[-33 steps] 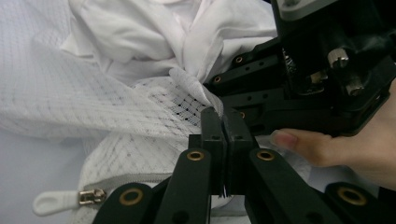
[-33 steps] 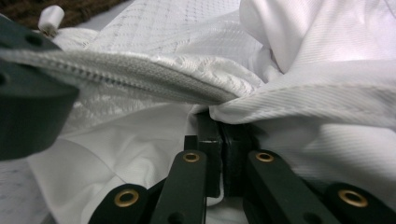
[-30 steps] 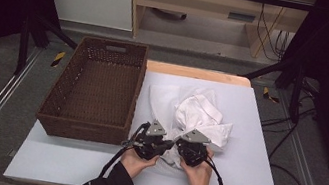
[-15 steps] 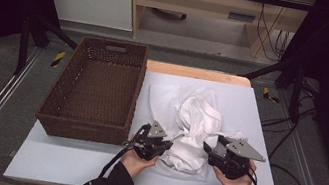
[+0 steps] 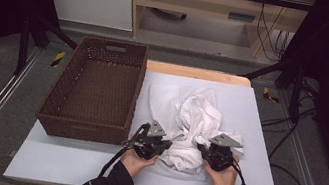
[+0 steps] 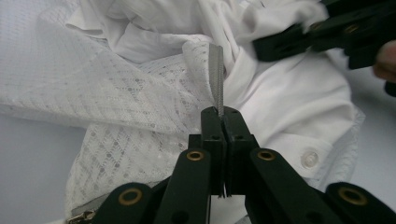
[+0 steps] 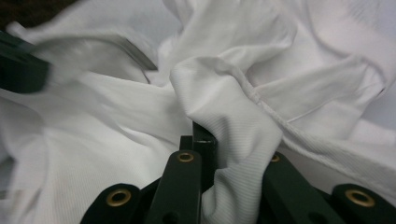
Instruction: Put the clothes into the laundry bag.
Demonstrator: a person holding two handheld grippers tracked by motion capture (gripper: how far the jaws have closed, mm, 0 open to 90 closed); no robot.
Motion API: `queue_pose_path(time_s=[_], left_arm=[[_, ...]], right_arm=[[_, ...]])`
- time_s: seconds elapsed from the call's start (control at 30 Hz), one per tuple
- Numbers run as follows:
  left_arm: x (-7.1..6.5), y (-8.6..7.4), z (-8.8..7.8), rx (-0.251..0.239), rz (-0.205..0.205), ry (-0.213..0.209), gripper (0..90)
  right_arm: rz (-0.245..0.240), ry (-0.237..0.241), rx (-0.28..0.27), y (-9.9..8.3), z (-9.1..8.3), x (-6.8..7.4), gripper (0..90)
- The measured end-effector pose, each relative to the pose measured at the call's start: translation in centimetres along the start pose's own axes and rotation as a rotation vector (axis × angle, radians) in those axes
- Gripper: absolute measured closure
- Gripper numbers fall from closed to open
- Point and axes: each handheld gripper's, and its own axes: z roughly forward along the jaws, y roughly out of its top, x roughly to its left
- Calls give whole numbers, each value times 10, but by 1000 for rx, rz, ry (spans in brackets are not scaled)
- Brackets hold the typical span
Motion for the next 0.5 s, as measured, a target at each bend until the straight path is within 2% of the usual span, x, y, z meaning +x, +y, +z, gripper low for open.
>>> queue_pose_path(time_s=[0.1,0.2,0.3,0.43,0.5], left_arm=[[1,1,0,1,-6,11,888],[2,4,-1,-9,-18,12,889],[0,11,-8,-30,-15,12,890],[-7,24,-22,-64,8,1,891],[-9,27,-27,-78,5,-25,891]], right_arm=[[-67,68,-99,6,-23,12,857],[-165,149,-156,11,-36,33,856],[-213,202,-141,14,-30,50,853],[-227,214,-69,13,-2,62,853],[-223,204,-39,14,13,66,854]])
